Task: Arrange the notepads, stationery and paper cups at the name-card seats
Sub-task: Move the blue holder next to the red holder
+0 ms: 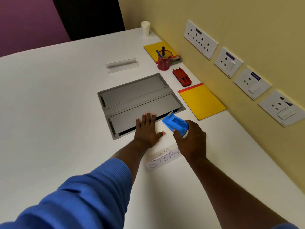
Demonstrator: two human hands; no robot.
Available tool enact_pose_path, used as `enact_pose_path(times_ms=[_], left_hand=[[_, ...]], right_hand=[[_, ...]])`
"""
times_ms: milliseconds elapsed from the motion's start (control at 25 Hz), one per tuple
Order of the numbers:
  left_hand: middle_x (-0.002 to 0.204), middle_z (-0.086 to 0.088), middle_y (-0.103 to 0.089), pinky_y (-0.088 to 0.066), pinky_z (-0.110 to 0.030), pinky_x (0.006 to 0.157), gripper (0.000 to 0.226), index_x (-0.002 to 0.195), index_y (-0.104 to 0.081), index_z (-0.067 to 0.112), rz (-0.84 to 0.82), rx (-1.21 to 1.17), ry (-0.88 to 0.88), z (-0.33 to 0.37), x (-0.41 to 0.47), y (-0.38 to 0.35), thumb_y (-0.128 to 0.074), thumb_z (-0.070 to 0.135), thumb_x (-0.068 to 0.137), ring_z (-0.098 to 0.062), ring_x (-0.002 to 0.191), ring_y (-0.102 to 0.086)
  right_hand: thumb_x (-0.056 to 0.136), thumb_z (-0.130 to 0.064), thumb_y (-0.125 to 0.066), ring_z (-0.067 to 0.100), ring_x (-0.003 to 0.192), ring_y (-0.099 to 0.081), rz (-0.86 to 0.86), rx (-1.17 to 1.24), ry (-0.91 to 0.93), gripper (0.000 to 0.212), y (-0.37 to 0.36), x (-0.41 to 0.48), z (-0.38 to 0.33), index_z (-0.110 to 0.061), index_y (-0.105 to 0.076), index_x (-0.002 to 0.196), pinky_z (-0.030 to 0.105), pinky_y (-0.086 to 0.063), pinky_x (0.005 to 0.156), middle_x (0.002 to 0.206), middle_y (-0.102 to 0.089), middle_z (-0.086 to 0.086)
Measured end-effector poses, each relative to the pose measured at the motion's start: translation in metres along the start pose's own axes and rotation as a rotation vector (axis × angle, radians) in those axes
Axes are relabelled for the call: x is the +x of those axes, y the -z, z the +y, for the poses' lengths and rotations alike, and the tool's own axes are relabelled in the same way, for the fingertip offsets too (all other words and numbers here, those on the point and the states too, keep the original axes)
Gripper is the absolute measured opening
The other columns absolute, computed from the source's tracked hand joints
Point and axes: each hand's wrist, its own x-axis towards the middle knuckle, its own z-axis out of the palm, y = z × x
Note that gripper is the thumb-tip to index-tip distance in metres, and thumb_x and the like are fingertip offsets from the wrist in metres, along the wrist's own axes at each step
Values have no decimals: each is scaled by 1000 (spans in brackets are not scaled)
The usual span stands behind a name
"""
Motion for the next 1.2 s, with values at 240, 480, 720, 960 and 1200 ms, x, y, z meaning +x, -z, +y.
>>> enact_pose_path(times_ms=[240, 480, 720, 960, 1200], left_hand=[[171, -9, 12, 10, -56, 126, 103, 164, 7, 22, 178, 48, -45, 3, 43, -39, -9, 89, 88, -27, 157, 20], [171, -6, 14, 9, -54, 126, 101, 164, 7, 24, 203, 25, -53, 1, 45, -40, -10, 89, 89, -24, 156, 22], [171, -3, 17, 6, -55, 127, 100, 163, 9, 26, 225, 29, -57, -1, 47, -45, -10, 89, 89, -22, 156, 24], [171, 0, 18, 8, -52, 127, 99, 163, 9, 29, 275, 35, -50, -4, 52, -53, -13, 90, 88, -19, 155, 25], [171, 1, 16, 7, -51, 127, 98, 163, 10, 31, 302, 33, -48, -5, 54, -57, -12, 90, 88, -19, 156, 22]], right_hand=[[83, -46, -77, 17, 97, -64, 35, 51, 4, 48, -45, 60, 21, -18, -59, 118, 34, -49, 92, 107, -67, -1], [82, -50, -78, 19, 94, -63, 81, 53, -51, 51, -82, 105, 33, -17, -59, 116, 37, -54, 86, 105, -67, 1], [84, -52, -76, 19, 95, -65, 104, 53, -81, 52, -106, 146, 43, -16, -59, 117, 41, -57, 88, 106, -67, 2], [84, -54, -75, 19, 93, -66, 193, 56, -87, 53, -120, 202, 39, -14, -61, 117, 40, -57, 86, 104, -68, 4], [84, -51, -77, 22, 106, -66, 168, 106, -80, 58, -135, 248, 30, -13, -58, 124, 42, -56, 94, 117, -67, 5]])
